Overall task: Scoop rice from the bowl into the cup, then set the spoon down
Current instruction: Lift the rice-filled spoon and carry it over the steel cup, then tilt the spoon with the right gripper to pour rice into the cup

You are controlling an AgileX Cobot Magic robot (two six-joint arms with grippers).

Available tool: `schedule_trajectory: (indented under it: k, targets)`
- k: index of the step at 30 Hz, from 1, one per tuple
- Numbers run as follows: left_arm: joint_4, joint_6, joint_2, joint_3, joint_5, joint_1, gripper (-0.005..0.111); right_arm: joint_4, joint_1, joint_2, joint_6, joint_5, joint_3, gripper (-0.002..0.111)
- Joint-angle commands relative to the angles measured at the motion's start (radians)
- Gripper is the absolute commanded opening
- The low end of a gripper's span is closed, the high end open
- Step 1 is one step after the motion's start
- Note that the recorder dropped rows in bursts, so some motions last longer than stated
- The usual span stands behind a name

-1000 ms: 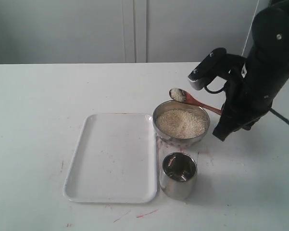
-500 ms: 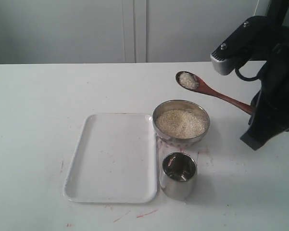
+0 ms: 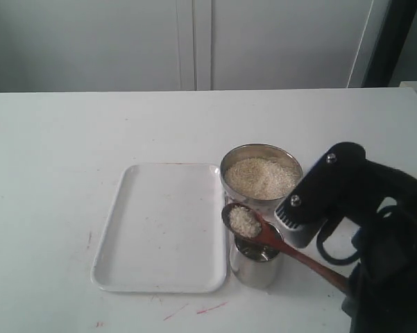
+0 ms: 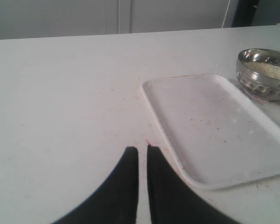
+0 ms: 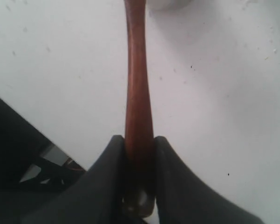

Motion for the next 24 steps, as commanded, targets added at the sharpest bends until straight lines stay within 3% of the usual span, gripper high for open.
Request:
schedule_trajectory:
  k: [1,11,24]
  targets:
    - [-0.01,-0.002,0.001,-0.006,-0.003,-0.001,0.014,-0.073,0.054,-0.008,0.046,0.0,0.025,0.0]
    - [-0.01,-0.002,0.001,-0.006,-0.003,-0.001,0.014,-0.272,0.054,-0.008,0.015,0.0,0.105,0.0]
    - [-0.01,-0.002,0.001,-0.006,-0.003,-0.001,0.014,-0.369,0.052,0.092,0.013,-0.027,0.124,0.0]
